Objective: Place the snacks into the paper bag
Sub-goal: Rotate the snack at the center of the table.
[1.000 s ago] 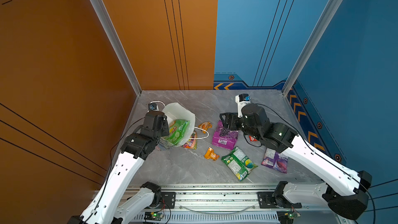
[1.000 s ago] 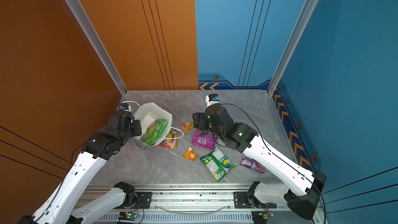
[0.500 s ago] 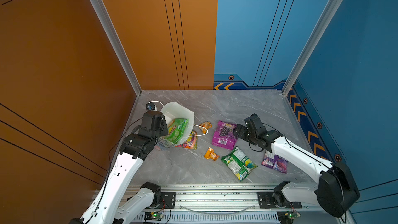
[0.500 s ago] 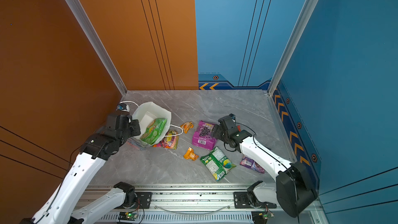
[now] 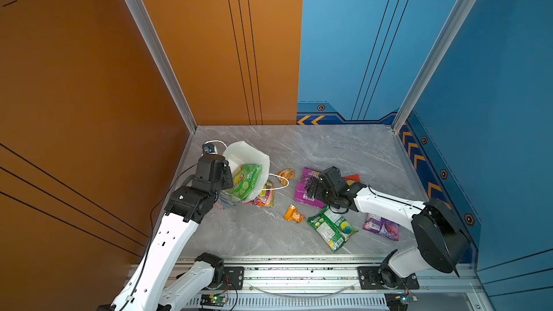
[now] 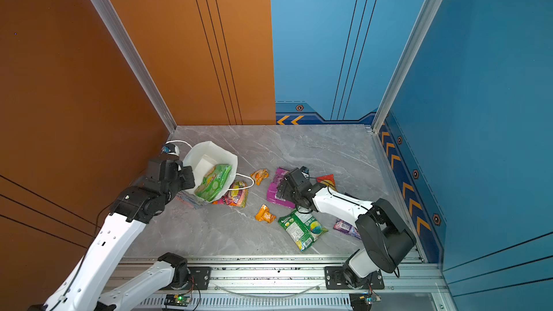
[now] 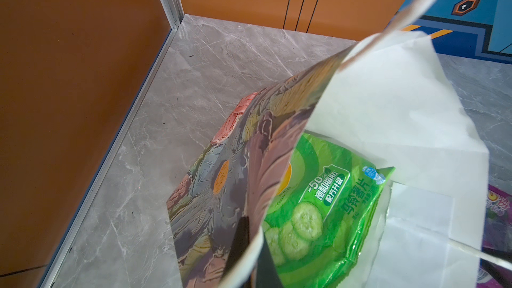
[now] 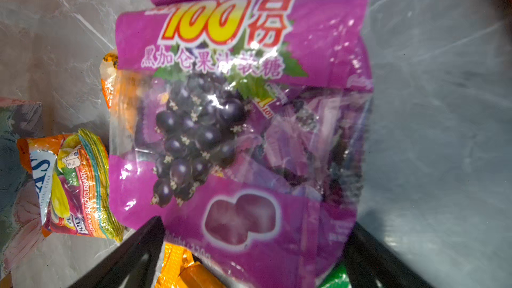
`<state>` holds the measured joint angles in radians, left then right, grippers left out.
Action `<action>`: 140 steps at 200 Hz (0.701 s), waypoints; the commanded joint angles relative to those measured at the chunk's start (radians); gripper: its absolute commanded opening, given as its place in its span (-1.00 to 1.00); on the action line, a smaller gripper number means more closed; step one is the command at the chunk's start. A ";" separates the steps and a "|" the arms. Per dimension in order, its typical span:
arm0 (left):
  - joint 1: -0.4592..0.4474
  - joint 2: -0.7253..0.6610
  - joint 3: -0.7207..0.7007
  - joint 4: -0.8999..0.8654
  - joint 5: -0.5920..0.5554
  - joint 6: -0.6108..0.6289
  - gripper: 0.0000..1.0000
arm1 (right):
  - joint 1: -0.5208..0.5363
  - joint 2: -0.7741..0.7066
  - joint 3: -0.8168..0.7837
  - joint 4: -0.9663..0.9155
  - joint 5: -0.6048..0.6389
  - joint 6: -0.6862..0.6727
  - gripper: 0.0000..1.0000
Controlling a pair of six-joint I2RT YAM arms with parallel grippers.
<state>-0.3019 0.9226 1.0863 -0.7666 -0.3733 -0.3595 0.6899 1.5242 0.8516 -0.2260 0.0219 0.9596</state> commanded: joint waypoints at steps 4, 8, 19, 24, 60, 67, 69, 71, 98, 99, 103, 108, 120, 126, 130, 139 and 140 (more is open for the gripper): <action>0.006 -0.017 -0.005 0.020 -0.005 -0.001 -1.00 | 0.082 0.021 0.054 0.011 -0.001 0.046 0.95; 0.004 -0.016 -0.005 0.020 -0.003 0.000 -1.00 | 0.094 0.025 0.060 0.011 -0.001 0.048 0.94; 0.005 -0.017 -0.004 0.019 -0.003 -0.001 -1.00 | 0.129 0.041 0.077 0.020 -0.006 0.051 0.92; 0.004 -0.015 -0.005 0.020 -0.003 -0.001 -1.00 | 0.144 0.051 0.086 0.022 -0.006 0.051 0.92; 0.004 -0.007 -0.004 0.020 0.012 -0.007 -1.00 | 0.194 0.106 0.171 -0.013 -0.035 0.015 0.88; 0.004 -0.004 0.000 0.020 0.020 -0.012 -1.00 | 0.192 0.100 0.183 -0.037 -0.029 -0.002 0.88; 0.004 -0.003 0.001 0.020 0.024 -0.014 -1.00 | 0.192 0.097 0.186 -0.044 -0.027 -0.007 0.88; 0.006 -0.001 0.001 0.020 0.029 -0.014 -1.00 | 0.191 0.092 0.188 -0.050 -0.025 -0.014 0.88; 0.028 0.031 0.040 -0.004 0.091 -0.031 -1.00 | 0.150 -0.005 0.192 -0.136 0.003 -0.115 0.87; 0.029 0.033 0.043 -0.006 0.094 -0.032 -1.00 | 0.148 -0.010 0.193 -0.139 0.004 -0.119 0.87; 0.035 0.039 0.051 -0.010 0.106 -0.033 -1.00 | 0.136 -0.027 0.194 -0.153 0.007 -0.135 0.88; 0.042 0.045 0.060 -0.015 0.121 -0.037 -1.00 | 0.122 -0.045 0.195 -0.170 0.012 -0.156 0.88; 0.058 0.061 0.082 -0.030 0.146 -0.047 -1.00 | 0.079 -0.081 0.201 -0.204 0.016 -0.207 0.88; 0.068 0.069 0.092 -0.041 0.153 -0.053 -1.00 | 0.055 -0.090 0.208 -0.224 0.016 -0.232 0.88; 0.073 0.075 0.099 -0.049 0.161 -0.057 -1.00 | 0.036 -0.094 0.215 -0.237 0.014 -0.249 0.88; 0.089 0.082 0.108 -0.058 0.180 -0.063 -1.00 | -0.017 -0.093 0.232 -0.265 0.000 -0.283 0.88; 0.092 0.083 0.107 -0.059 0.183 -0.063 -1.00 | -0.022 -0.092 0.233 -0.267 -0.002 -0.287 0.88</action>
<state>-0.2440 0.9928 1.1389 -0.7879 -0.2718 -0.3866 0.7635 1.4559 1.0363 -0.3645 0.0040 0.8112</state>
